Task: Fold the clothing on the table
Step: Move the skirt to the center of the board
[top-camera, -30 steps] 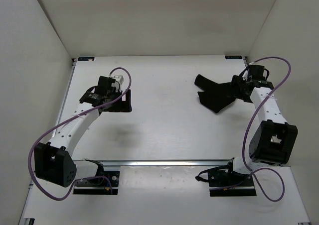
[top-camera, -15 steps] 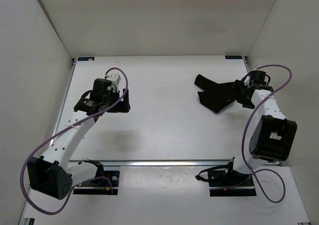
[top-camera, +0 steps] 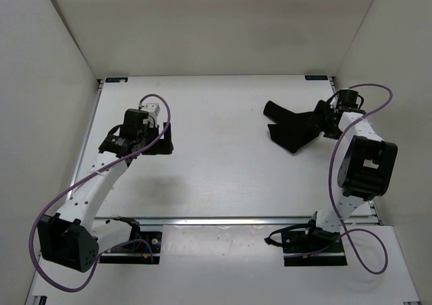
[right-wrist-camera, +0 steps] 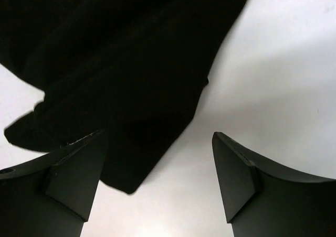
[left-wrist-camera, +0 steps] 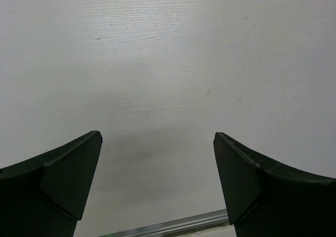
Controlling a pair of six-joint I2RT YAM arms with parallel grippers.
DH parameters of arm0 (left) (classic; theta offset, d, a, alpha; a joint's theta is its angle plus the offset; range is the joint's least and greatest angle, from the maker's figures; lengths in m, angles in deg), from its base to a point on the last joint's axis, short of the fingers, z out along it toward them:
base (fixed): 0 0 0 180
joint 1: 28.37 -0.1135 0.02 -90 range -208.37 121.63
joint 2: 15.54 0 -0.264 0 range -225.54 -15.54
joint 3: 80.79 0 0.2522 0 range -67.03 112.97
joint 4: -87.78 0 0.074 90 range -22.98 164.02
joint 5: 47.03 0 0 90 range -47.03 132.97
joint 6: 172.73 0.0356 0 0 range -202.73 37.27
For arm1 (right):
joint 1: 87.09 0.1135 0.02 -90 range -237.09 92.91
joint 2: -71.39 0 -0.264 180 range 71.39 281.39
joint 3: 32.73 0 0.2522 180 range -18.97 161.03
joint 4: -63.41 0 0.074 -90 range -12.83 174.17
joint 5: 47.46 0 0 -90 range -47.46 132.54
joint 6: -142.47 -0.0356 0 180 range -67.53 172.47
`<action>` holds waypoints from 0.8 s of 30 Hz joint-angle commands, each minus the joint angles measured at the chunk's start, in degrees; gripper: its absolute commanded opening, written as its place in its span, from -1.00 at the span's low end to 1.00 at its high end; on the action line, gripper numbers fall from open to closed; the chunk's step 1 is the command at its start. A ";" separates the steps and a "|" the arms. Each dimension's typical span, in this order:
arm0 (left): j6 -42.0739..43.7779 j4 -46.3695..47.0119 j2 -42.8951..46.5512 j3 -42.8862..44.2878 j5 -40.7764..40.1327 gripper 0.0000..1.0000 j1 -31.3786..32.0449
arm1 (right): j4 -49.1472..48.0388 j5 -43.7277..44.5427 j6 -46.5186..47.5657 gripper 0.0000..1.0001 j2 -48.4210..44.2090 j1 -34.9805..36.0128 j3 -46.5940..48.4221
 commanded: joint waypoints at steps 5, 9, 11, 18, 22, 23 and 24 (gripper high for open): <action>-1.13 2.14 -0.42 -0.87 1.60 0.96 -0.47 | -7.51 -1.44 -6.08 0.54 4.05 0.19 2.67; -1.04 2.41 -2.09 -0.61 2.65 0.98 -0.74 | -6.82 -2.31 -7.05 0.53 8.52 0.54 6.70; -1.13 3.11 -3.06 -0.44 2.57 0.97 -0.74 | -6.11 -2.75 -6.62 0.29 10.81 0.55 9.08; -0.78 3.20 -4.90 0.18 3.35 0.97 -0.91 | -2.69 -1.18 -5.74 -1.00 14.17 3.87 14.62; 0.44 3.37 -5.08 0.53 4.05 0.98 -1.09 | -2.86 -5.02 -2.32 -1.00 11.18 7.04 17.17; 0.45 3.72 -5.17 0.44 3.97 0.97 -1.35 | -3.56 -10.18 -1.44 -1.00 9.95 7.57 18.39; 0.62 3.99 -5.08 0.36 5.10 0.97 -1.70 | -4.35 -13.62 -1.26 -0.99 9.42 8.62 19.27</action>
